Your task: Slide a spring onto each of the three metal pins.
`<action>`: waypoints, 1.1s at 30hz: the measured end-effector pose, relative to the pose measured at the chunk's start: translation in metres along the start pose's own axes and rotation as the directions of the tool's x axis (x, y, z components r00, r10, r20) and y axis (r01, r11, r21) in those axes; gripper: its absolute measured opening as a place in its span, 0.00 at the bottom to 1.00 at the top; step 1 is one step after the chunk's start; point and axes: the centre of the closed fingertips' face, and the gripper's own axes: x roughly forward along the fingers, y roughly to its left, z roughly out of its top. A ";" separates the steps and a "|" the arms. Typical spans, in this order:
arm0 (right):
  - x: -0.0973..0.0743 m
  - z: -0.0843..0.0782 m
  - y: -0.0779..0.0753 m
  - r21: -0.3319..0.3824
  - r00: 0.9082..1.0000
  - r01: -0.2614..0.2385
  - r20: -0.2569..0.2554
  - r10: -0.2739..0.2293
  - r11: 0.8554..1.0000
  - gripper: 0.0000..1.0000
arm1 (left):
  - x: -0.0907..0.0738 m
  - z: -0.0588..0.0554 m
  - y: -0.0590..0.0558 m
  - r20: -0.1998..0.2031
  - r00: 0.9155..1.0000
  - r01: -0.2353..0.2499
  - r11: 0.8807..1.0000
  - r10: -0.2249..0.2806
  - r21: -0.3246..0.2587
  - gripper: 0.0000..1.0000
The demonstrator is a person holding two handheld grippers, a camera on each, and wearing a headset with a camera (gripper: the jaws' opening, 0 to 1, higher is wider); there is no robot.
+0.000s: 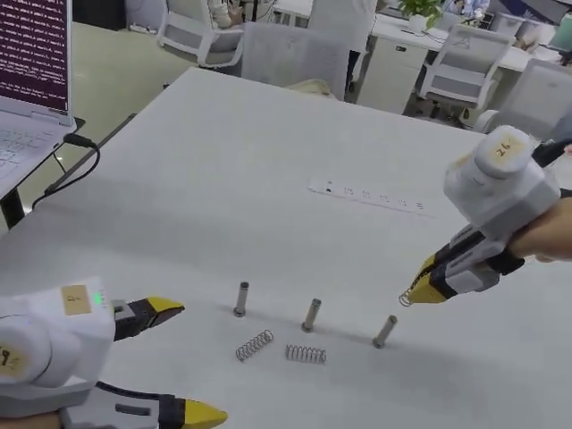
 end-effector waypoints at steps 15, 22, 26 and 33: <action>0.033 -0.013 -0.013 0.031 0.998 -0.018 -0.066 0.020 0.999 0.08 | 0.001 0.000 -0.003 -0.004 1.000 0.011 1.000 -0.011 0.000 0.74; 0.037 -0.015 -0.015 0.038 0.997 -0.021 -0.071 0.024 0.999 0.08 | 0.001 -0.001 -0.004 -0.007 1.000 0.015 1.000 -0.015 -0.003 0.73; 0.039 -0.016 -0.015 0.037 0.997 -0.024 -0.077 0.027 0.999 0.08 | 0.002 -0.002 -0.004 -0.010 1.000 0.017 1.000 -0.017 -0.005 0.72; 0.040 -0.017 -0.016 0.038 0.996 -0.027 -0.083 0.030 0.999 0.08 | 0.002 -0.003 -0.003 -0.013 1.000 0.022 1.000 -0.022 -0.005 0.70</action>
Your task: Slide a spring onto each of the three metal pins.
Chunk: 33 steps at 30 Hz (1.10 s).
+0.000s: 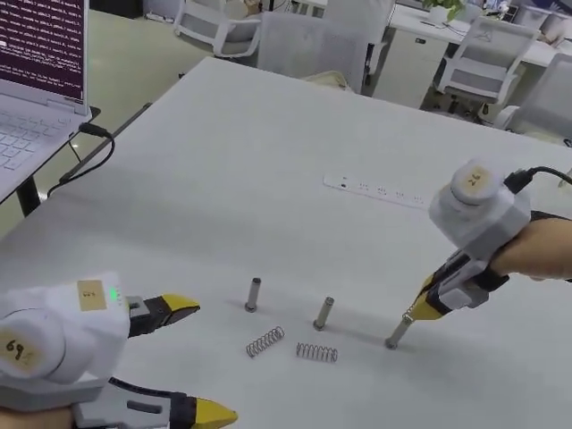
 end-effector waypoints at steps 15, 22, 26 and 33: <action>0.009 -0.004 -0.002 0.011 1.000 -0.004 -0.007 0.004 1.000 0.08 | 0.000 0.000 0.000 -0.003 1.000 0.004 1.000 -0.004 0.003 0.68; 0.016 -0.005 -0.003 0.017 1.000 -0.004 -0.013 0.004 1.000 0.08 | 0.000 0.000 0.000 -0.005 1.000 0.004 1.000 -0.004 0.004 0.68; 0.023 -0.006 -0.003 0.018 1.000 0.002 -0.022 -0.002 1.000 0.08 | 0.000 0.000 0.000 -0.006 1.000 0.004 1.000 -0.004 0.005 0.68; 0.034 -0.007 -0.006 0.017 1.000 0.004 -0.028 -0.003 1.000 0.08 | 0.000 0.000 0.001 -0.007 1.000 0.004 1.000 -0.004 0.006 0.67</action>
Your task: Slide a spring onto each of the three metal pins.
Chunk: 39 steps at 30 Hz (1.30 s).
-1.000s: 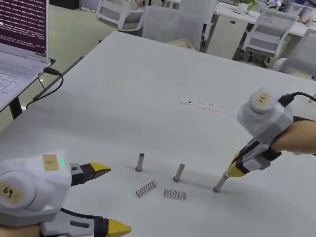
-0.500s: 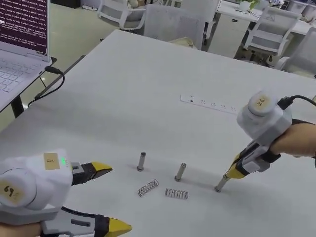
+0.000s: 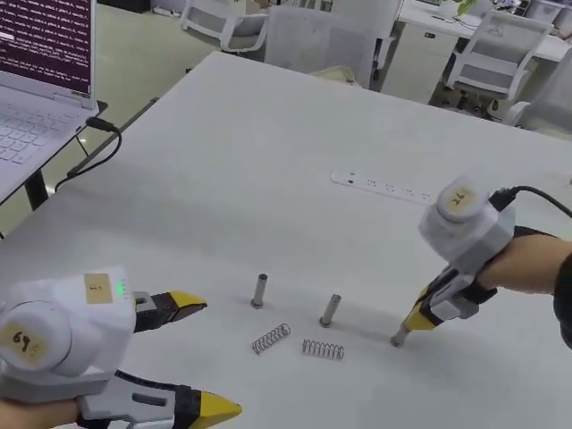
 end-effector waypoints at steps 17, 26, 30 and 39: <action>0.021 -0.002 -0.004 0.003 1.000 0.026 -0.009 -0.026 1.000 0.08 | -0.001 0.000 -0.001 -0.003 1.000 0.002 1.000 -0.002 -0.001 0.66; 0.025 -0.003 -0.005 0.012 1.000 0.027 -0.011 -0.027 1.000 0.08 | -0.001 0.000 -0.001 -0.004 1.000 0.002 1.000 -0.002 -0.002 0.66; 0.026 -0.002 -0.005 0.020 1.000 0.025 0.001 -0.025 0.999 0.09 | -0.001 0.000 -0.002 -0.004 1.000 0.004 1.000 -0.004 -0.002 0.65; 0.025 -0.002 -0.004 0.017 0.999 0.031 0.022 -0.031 0.999 0.15 | 0.000 0.000 -0.003 -0.008 1.000 0.007 1.000 -0.007 0.001 0.65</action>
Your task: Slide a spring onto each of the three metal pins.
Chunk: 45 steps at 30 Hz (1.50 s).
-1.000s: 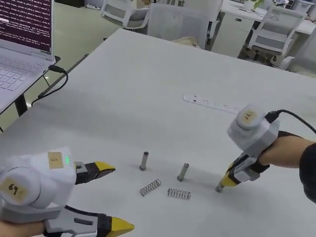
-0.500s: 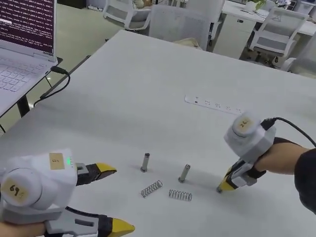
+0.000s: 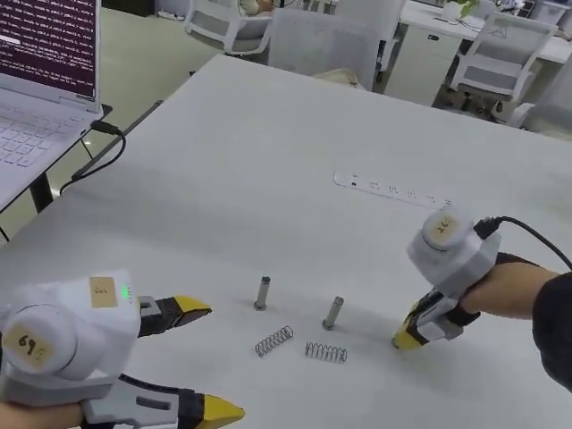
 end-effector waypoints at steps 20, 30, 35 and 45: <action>-0.027 -0.019 -0.002 0.013 0.996 0.056 0.073 -0.057 0.998 0.22 | 0.002 0.002 -0.002 -0.001 1.000 0.010 1.000 -0.010 0.007 0.64; -0.028 -0.036 0.020 0.054 0.994 0.035 0.103 -0.040 0.998 0.21 | 0.002 0.003 -0.003 0.000 1.000 0.015 1.000 -0.015 0.012 0.63; -0.026 -0.035 0.038 0.047 0.992 0.020 0.121 -0.025 0.999 0.21 | 0.002 0.003 -0.003 0.002 1.000 0.015 1.000 -0.015 0.013 0.63; -0.016 -0.020 0.071 0.009 0.988 -0.023 0.154 0.021 1.000 0.21 | 0.001 0.004 -0.004 0.003 1.000 0.018 1.000 -0.018 0.015 0.62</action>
